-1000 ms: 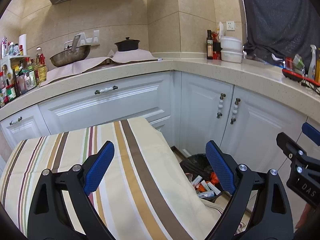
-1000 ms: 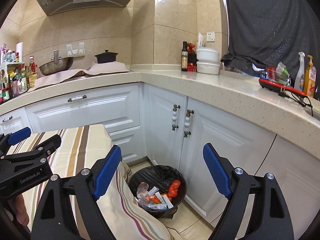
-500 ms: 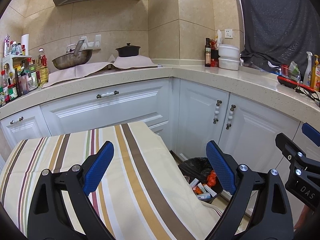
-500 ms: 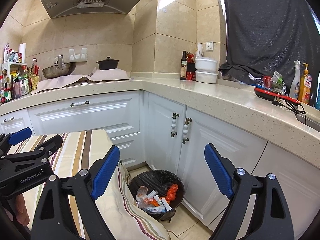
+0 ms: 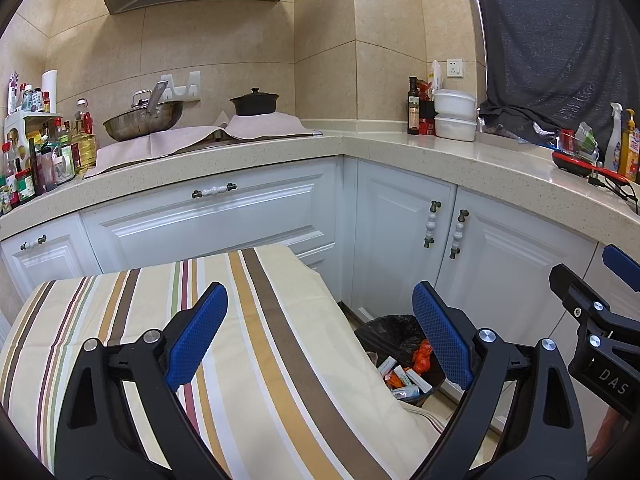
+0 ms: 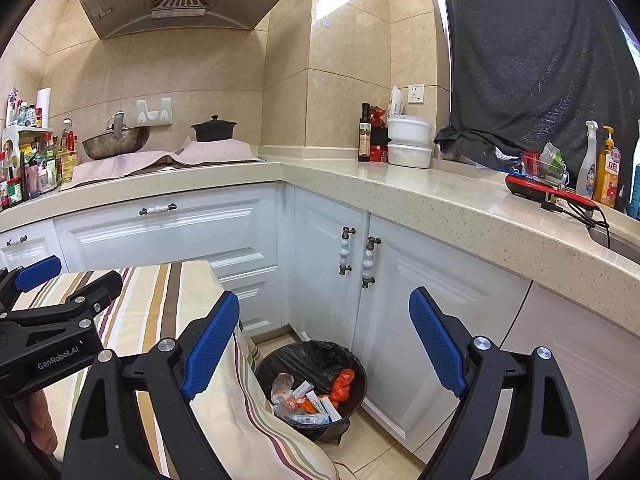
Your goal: Collect trash
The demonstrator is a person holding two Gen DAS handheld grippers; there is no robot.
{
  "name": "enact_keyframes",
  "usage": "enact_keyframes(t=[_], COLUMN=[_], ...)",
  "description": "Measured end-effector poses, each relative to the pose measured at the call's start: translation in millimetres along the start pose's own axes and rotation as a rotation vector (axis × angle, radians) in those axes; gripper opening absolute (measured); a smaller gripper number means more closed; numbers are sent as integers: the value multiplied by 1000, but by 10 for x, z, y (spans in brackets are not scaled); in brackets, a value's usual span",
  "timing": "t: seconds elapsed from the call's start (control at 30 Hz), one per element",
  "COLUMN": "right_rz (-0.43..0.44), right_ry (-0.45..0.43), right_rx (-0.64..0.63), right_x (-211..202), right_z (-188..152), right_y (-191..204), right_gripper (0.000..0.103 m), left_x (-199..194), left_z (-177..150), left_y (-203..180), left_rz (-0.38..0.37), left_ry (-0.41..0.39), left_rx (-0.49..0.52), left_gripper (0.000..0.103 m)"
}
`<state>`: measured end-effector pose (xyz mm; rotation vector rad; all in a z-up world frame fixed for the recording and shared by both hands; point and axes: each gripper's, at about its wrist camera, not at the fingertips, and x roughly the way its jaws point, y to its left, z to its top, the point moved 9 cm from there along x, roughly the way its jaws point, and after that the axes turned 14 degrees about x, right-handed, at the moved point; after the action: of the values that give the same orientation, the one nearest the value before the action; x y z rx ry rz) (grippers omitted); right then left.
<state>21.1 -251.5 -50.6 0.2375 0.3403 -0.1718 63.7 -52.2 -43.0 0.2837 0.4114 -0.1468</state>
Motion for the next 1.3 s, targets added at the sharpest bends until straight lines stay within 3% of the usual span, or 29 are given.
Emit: enact_keyframes(t=[1.13,1.3], right_rz=[0,-1], right_ry=[6,11], right_rx=[-2,-2], right_x=[26,47], right_z=[-28,-58], right_y=[14,13], right_gripper=[84,84], left_x=[28,41], left_z=[-40,-21], left_y=[15,-28], left_rz=[-3,-11], left_ry=[14,10], left_rx=[-23,-2], left_gripper=[92,98])
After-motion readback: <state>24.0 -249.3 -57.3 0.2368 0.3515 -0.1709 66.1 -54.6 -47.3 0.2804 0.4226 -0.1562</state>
